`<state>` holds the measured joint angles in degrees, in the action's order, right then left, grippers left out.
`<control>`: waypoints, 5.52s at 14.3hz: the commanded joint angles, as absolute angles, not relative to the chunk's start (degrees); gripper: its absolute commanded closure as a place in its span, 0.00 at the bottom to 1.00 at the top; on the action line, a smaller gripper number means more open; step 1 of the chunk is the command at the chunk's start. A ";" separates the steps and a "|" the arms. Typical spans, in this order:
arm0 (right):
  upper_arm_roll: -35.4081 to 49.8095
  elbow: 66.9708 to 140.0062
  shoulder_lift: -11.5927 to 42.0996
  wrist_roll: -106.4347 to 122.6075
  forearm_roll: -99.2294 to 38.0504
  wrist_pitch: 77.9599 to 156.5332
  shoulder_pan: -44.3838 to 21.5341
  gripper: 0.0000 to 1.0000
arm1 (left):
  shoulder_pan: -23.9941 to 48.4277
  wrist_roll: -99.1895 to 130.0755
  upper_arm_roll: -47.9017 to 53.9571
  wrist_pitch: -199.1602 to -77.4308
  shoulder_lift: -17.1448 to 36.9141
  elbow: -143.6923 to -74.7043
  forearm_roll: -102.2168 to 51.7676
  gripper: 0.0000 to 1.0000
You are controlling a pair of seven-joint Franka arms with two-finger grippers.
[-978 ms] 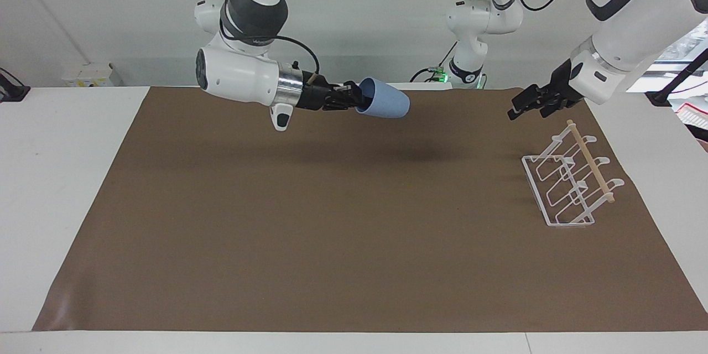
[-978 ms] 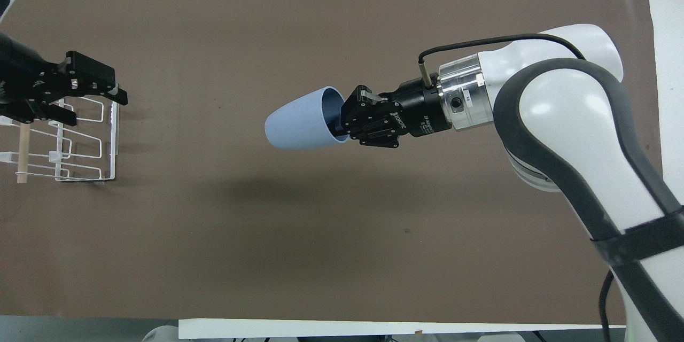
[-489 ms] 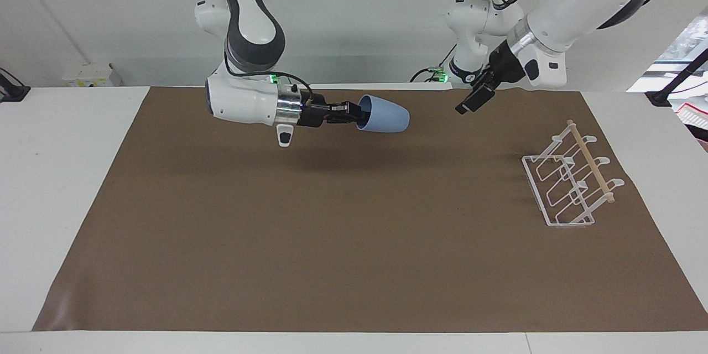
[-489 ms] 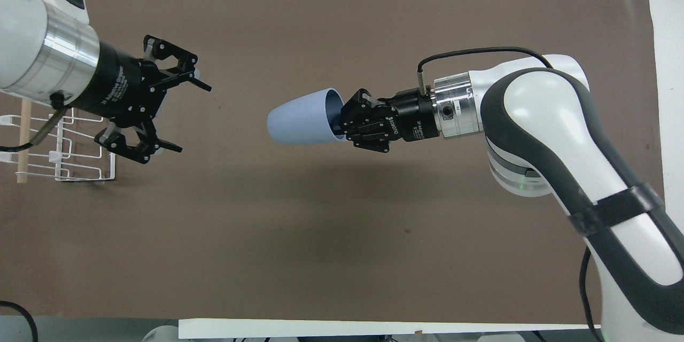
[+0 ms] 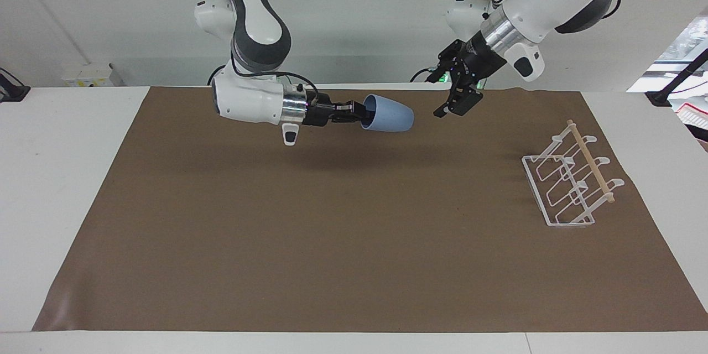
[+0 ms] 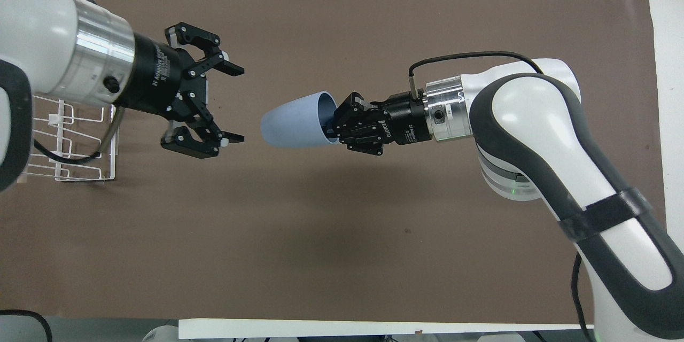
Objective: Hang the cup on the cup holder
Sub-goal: 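Reach the left gripper to the cup held by the right gripper, then grasp the cup with the left gripper while the right gripper holds it, then pull the cup away with the left gripper while the right gripper withdraws, then lower the cup onto the wire rack with the left gripper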
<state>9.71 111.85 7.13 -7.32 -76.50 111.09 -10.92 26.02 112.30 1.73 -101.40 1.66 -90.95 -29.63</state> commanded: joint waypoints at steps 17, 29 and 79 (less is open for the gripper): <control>9.84 113.55 5.54 -6.86 -78.05 111.97 -10.72 1.00 | 34.01 128.94 1.49 -119.26 -2.20 -105.47 -26.54 0.00; 9.84 113.55 5.54 -6.94 -78.05 112.76 -10.81 1.00 | 34.10 125.51 1.49 -121.46 -1.85 -106.96 -26.10 1.00; -2.45 92.02 -1.67 5.27 5.45 83.23 0.62 0.00 | 19.60 108.60 0.70 -88.15 18.53 -96.15 71.43 1.00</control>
